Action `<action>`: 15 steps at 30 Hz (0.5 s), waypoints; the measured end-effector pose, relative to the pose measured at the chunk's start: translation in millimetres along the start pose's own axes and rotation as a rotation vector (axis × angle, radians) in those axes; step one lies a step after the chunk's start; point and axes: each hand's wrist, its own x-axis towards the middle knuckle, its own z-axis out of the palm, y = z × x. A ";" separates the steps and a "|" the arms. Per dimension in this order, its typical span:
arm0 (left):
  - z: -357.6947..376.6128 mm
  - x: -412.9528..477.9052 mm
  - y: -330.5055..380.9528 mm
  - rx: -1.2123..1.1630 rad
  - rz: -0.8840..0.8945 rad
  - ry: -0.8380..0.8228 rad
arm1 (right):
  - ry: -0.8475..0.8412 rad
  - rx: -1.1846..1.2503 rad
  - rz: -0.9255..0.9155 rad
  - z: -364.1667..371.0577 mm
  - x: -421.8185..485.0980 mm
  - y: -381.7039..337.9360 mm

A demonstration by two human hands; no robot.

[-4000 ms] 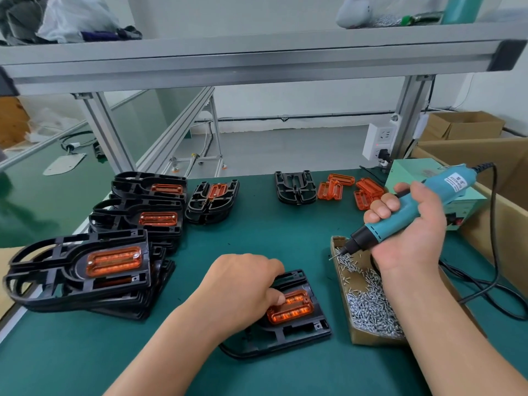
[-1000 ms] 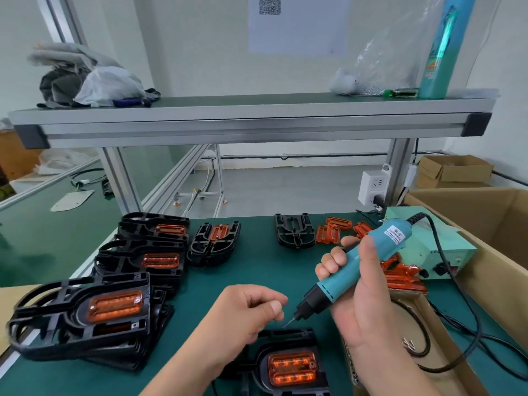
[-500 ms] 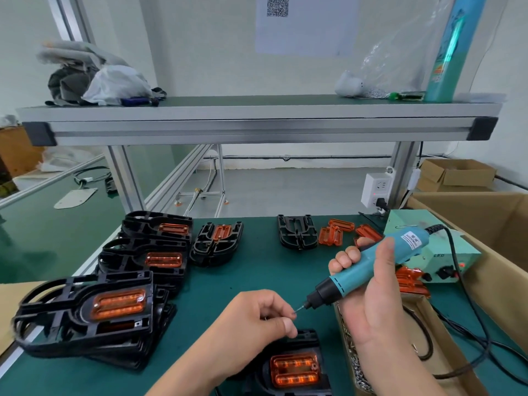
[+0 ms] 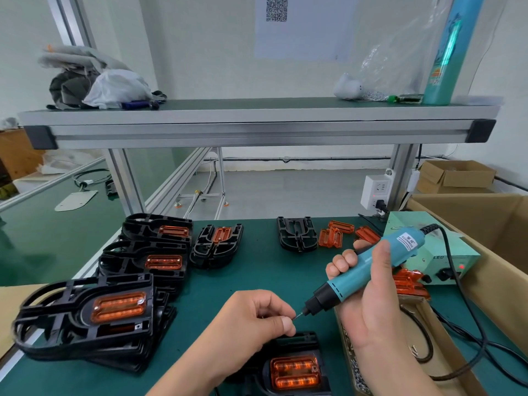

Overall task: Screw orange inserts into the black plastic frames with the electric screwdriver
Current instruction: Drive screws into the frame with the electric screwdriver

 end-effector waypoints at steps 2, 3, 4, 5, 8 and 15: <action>-0.1 0.9 -0.2 0.000 -0.010 0.007 | 0.012 -0.002 0.001 0.9 0.2 0.2; -0.2 1.2 -0.3 0.001 -0.016 0.011 | 0.019 -0.003 0.001 1.4 0.5 0.2; -0.1 1.3 -0.6 0.005 -0.020 0.015 | 0.025 -0.004 0.001 1.7 0.7 0.4; 0.1 1.7 -0.6 0.009 -0.023 0.017 | 0.028 -0.004 0.000 1.7 0.9 0.3; 1.8 1.1 -1.1 0.030 -0.022 0.028 | 0.024 -0.002 0.002 1.5 0.7 -0.7; 1.6 1.9 -1.8 0.116 0.011 0.019 | 0.016 -0.012 0.015 3.6 -1.9 0.0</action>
